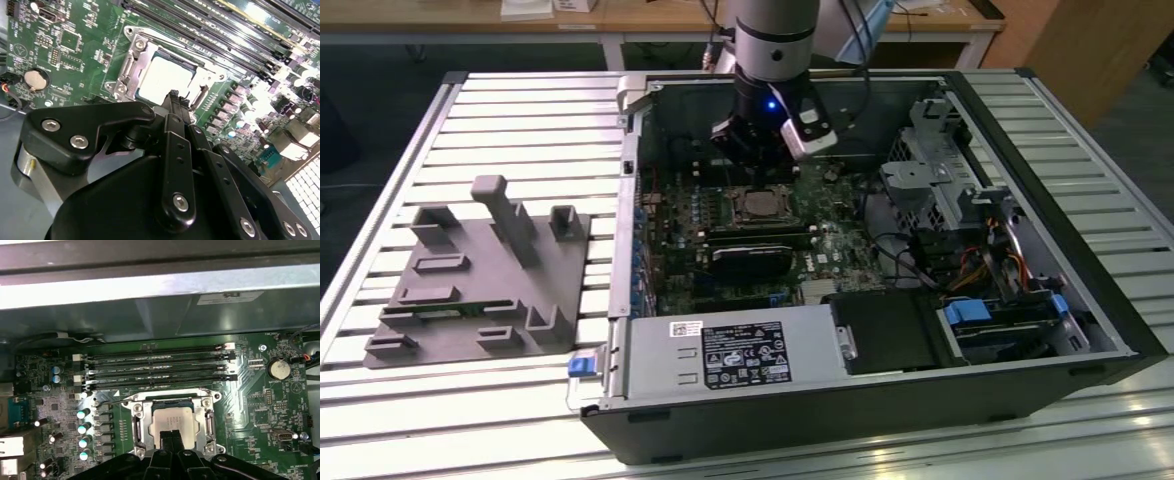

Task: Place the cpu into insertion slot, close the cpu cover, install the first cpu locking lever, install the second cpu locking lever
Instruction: 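Install the first cpu locking lever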

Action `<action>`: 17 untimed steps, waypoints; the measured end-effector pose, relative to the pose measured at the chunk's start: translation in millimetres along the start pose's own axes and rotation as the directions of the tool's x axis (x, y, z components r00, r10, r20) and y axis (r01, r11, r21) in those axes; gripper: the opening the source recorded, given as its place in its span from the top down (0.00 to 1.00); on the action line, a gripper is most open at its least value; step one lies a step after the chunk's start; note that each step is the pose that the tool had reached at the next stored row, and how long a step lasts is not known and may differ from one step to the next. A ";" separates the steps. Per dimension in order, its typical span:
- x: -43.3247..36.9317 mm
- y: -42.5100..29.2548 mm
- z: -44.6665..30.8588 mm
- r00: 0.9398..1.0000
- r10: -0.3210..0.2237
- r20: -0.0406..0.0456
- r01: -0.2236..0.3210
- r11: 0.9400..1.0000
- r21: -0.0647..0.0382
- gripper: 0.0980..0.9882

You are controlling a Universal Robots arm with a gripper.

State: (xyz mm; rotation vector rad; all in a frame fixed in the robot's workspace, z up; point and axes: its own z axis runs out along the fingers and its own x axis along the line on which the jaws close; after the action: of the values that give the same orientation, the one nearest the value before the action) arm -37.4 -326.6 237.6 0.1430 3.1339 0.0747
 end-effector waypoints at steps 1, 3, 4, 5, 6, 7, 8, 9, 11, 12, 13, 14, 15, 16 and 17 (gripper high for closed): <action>1.7 -0.2 0.0 1.000 0.000 0.000 0.000 1.000 0.000 0.99; 5.5 -0.5 -0.1 1.000 0.000 0.000 0.000 1.000 0.000 0.99; 7.5 -0.7 -0.1 1.000 0.000 0.000 0.000 1.000 0.000 0.99; 9.7 -0.9 -0.1 1.000 0.000 0.001 0.000 1.000 0.000 0.99; 11.7 -1.1 -0.1 1.000 0.000 0.001 0.000 1.000 0.000 0.99; 13.6 -1.2 -0.1 1.000 0.000 0.001 0.000 1.000 0.000 0.99; 15.3 -1.4 -0.1 1.000 0.000 0.001 0.000 1.000 0.000 0.99; 16.9 -1.5 -0.1 1.000 0.000 0.001 0.000 1.000 0.000 0.99; 20.4 -1.9 -0.1 1.000 0.000 0.001 0.000 1.000 0.000 0.99; 22.2 -2.0 -0.2 1.000 0.000 0.002 0.000 1.000 0.000 0.99; 24.1 -2.2 -0.1 1.000 0.000 0.002 0.000 1.000 0.000 0.99; 26.0 -2.4 -0.2 1.000 0.000 0.002 0.000 1.000 0.000 0.99; 27.9 -2.5 -0.2 1.000 0.000 0.002 0.000 1.000 0.000 0.99; 29.7 -2.7 -0.2 1.000 0.000 0.002 0.000 1.000 0.000 0.99; 31.3 -2.8 -0.2 1.000 0.000 0.003 0.000 1.000 0.000 0.99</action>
State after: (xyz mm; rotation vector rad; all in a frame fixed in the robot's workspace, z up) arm -68.9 -326.6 237.5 0.1428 3.1314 0.0749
